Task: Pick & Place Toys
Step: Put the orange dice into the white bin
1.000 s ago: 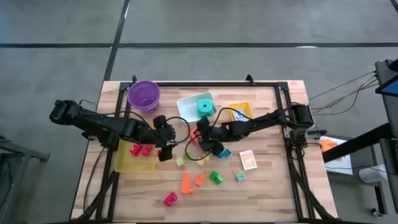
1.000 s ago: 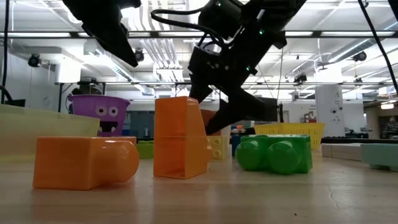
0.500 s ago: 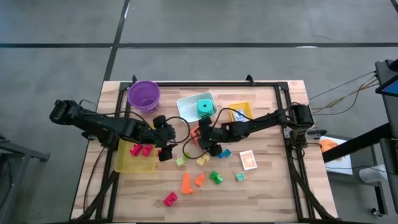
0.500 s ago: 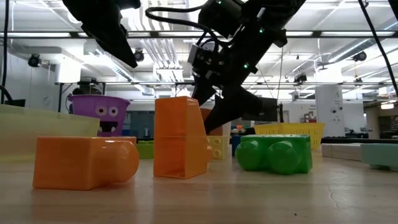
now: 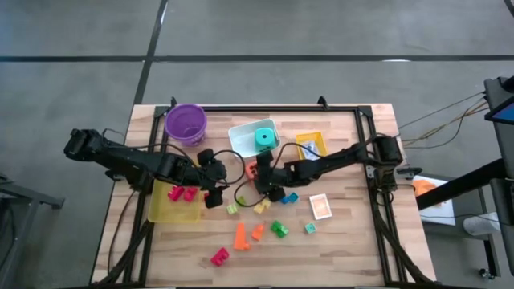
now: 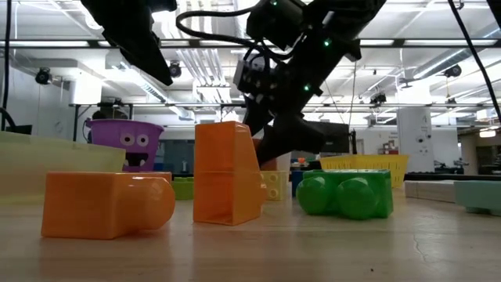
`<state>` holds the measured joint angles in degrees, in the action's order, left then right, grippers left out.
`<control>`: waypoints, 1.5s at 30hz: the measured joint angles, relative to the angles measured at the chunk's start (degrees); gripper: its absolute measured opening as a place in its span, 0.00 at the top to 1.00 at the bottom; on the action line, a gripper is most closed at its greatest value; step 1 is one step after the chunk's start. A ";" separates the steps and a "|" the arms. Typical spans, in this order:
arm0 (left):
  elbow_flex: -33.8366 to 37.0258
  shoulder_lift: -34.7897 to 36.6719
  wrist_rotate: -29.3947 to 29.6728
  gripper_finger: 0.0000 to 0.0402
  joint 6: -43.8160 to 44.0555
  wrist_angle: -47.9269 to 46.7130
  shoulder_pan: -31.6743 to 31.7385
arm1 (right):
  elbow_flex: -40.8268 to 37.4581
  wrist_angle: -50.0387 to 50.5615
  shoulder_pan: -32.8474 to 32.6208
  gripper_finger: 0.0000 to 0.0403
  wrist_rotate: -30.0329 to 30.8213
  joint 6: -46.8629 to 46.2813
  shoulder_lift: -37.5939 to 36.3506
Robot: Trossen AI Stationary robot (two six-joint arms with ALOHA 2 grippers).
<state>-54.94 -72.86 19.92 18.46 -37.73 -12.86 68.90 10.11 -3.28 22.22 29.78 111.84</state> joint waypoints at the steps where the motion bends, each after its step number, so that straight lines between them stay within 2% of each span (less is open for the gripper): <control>1: 0.00 0.00 0.00 0.33 0.00 -0.01 0.00 | 0.00 -0.02 -0.08 0.34 0.52 0.04 0.50; 3: 0.00 0.00 0.00 0.33 0.00 0.02 0.00 | 0.08 -0.12 -0.52 0.47 1.33 -0.02 1.57; 4: 0.00 0.00 0.00 0.33 0.00 0.00 0.00 | 0.10 -0.29 -0.66 0.50 1.81 0.00 2.05; 8: 0.00 0.00 0.00 0.33 0.00 0.02 0.00 | 0.11 -0.39 -2.12 0.52 5.87 0.02 3.14; 14: 0.00 0.00 0.00 0.33 0.02 0.04 0.02 | 0.58 0.35 -3.17 0.59 6.25 -0.76 2.53; 22: 0.00 0.00 0.00 0.33 1.08 0.17 0.04 | 1.95 2.96 -4.70 0.62 7.72 -1.95 0.80; 27: 0.00 0.00 0.00 0.33 1.55 0.13 0.04 | 2.76 4.81 -5.17 0.64 6.60 -4.21 -1.79; 33: 0.00 0.00 0.00 0.33 2.74 0.10 0.02 | 2.82 4.82 -5.17 0.69 7.97 -4.38 -5.51; 36: 0.00 0.00 0.00 0.33 3.04 -0.01 0.02 | 2.82 4.65 -5.41 0.69 10.28 -2.09 -7.29; 45: 0.00 0.00 -0.01 0.33 5.64 -0.20 0.02 | 3.75 1.11 -3.53 0.70 11.19 8.09 -10.06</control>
<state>-54.94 -72.86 19.91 24.10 -37.93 -12.84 72.65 11.22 -6.80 33.41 37.87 101.78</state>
